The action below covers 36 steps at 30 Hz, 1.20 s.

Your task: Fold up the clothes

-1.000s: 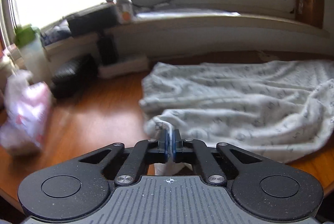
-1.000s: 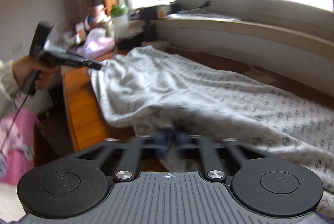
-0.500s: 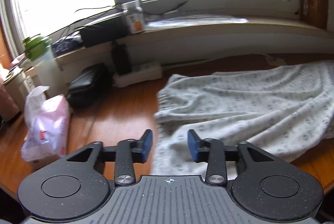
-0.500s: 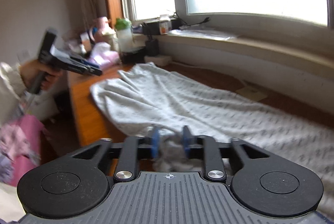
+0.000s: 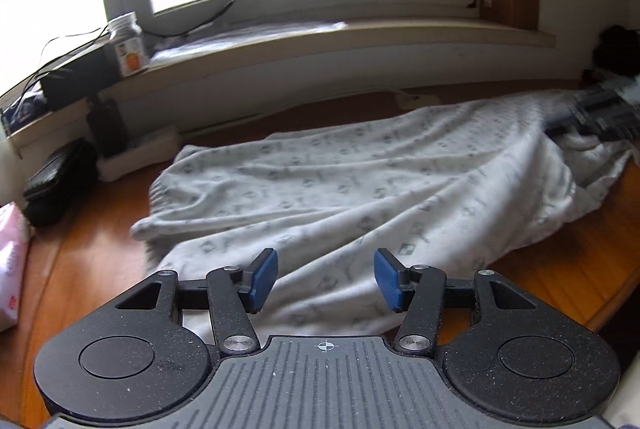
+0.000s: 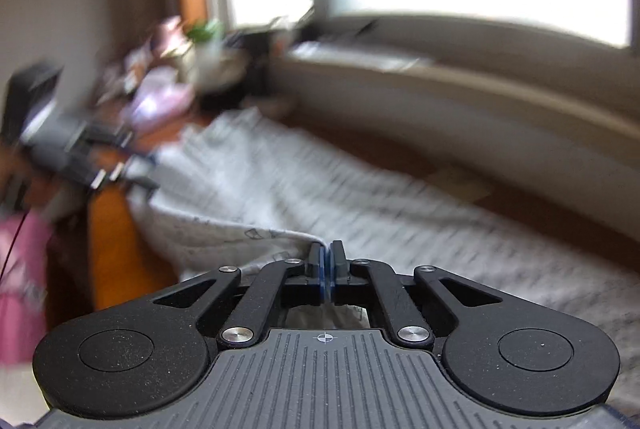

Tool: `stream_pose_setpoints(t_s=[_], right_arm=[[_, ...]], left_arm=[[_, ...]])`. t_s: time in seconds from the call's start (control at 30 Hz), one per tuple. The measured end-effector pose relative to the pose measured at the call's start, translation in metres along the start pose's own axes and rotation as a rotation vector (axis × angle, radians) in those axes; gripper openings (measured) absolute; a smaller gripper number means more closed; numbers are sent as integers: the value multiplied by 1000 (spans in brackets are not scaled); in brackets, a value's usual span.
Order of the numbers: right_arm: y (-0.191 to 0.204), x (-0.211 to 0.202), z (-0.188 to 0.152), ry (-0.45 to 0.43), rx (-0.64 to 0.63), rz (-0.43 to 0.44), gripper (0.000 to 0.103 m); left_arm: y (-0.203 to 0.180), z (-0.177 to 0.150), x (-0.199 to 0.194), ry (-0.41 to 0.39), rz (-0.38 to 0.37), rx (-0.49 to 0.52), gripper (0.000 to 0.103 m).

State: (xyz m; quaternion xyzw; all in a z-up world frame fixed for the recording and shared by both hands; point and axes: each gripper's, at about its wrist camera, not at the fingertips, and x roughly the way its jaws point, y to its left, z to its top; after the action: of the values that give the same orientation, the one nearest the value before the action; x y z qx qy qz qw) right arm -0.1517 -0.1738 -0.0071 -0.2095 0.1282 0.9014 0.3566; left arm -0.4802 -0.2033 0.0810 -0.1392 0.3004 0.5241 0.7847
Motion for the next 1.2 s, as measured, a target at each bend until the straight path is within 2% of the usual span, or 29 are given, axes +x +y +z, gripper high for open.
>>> stream_pose_setpoints(t_s=[0.1, 0.3, 0.37, 0.4, 0.5, 0.57, 0.67, 0.73, 0.83, 1.03, 1.2], right_arm=[[-8, 5, 5, -2, 45, -20, 4], [-3, 23, -1, 51, 12, -102, 4], [-2, 23, -3, 53, 12, -109, 6], [-3, 22, -3, 52, 14, -110, 10], [-3, 17, -4, 45, 21, -110, 11], [0, 9, -4, 31, 30, -97, 13], [9, -5, -7, 18, 36, -63, 23], [15, -12, -11, 18, 39, -36, 29], [26, -19, -20, 38, 39, 6, 30], [47, -14, -31, 76, 20, 78, 37], [59, 3, -27, 35, -3, 111, 37]], left_arm=[[-8, 2, 1, -20, -45, -2, 61], [-27, 4, 10, -26, -82, 33, 63], [-32, 2, 12, -29, -94, 46, 62], [-35, 1, 14, -25, -94, 53, 62], [-39, -2, 22, -11, -82, 79, 55], [-38, -1, 25, -11, -81, 79, 37], [-35, 7, 30, -13, -70, 84, 28], [-36, 15, 34, -12, -49, 97, 28], [-33, 22, 43, 0, -38, 99, 28], [-21, 27, 54, 8, -60, 30, 29], [-21, 24, 50, 4, -59, 21, 29]])
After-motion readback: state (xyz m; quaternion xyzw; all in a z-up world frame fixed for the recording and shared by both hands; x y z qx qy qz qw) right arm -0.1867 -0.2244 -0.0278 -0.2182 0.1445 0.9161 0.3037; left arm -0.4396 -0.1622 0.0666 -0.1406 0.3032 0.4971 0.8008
